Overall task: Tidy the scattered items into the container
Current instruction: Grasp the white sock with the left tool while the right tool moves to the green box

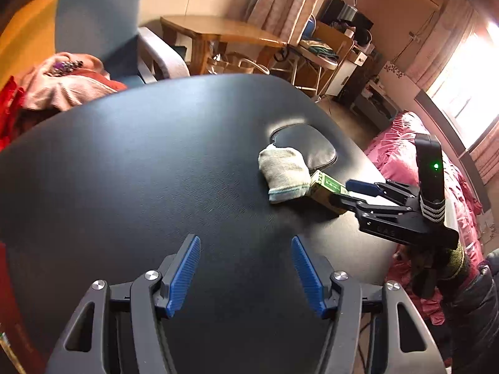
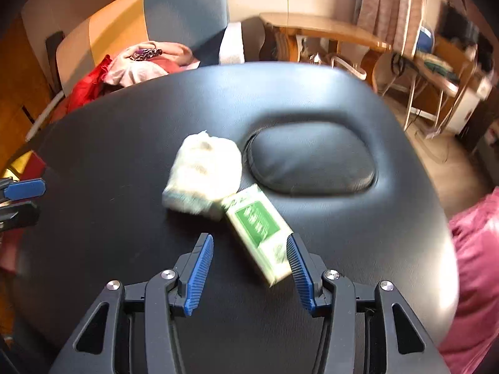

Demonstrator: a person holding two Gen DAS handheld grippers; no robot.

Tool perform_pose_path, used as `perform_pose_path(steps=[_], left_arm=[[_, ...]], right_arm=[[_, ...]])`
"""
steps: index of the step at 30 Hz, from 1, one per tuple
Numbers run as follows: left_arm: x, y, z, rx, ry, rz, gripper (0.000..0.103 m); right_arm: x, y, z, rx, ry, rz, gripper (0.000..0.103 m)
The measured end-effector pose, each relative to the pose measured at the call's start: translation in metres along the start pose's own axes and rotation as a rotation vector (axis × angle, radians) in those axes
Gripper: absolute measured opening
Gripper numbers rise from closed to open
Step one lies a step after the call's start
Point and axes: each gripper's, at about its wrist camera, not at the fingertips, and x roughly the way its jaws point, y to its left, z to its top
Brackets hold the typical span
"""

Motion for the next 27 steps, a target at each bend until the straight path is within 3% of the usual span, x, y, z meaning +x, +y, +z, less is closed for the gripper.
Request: perform_pose_path(steps=[9,10,11,13,19,22,23,25,27], left_arm=[[0.038,-0.012,0.026,0.025,0.039,-0.041,0.062],[0.042,-0.014,0.028,0.030,0.042,-0.042,0.062],[0.046,-0.016,0.030,0.034,0.045,-0.044,0.062],[0.055,-0.021,0.034,0.043,0.056,-0.043,0.062],[0.076,-0.031,0.044,0.057,0.076,-0.035,0.062],[0.086,-0.035,0.050,0.060,0.085,-0.043,0.062],[0.090,-0.035,0.053,0.063,0.088,-0.048,0.062],[0.099,-0.036,0.058,0.062,0.098,-0.059,0.063],[0.107,-0.035,0.063,0.050,0.107,-0.074,0.063]], right_arm=[[0.021,-0.007,0.000,-0.053,0.073,0.030,0.053],[0.020,-0.007,-0.004,-0.055,0.072,0.030,0.050],[0.018,-0.005,-0.009,-0.054,0.066,0.025,0.038],[0.014,-0.002,-0.019,-0.052,0.052,0.016,0.031],[-0.002,0.003,-0.045,-0.008,0.019,-0.031,0.031],[-0.007,-0.002,-0.053,0.056,0.003,-0.017,0.037],[-0.010,-0.003,-0.056,0.080,-0.009,-0.002,0.049],[-0.017,-0.005,-0.061,0.121,-0.033,0.025,0.062],[-0.023,-0.006,-0.062,0.144,-0.060,0.026,0.063]])
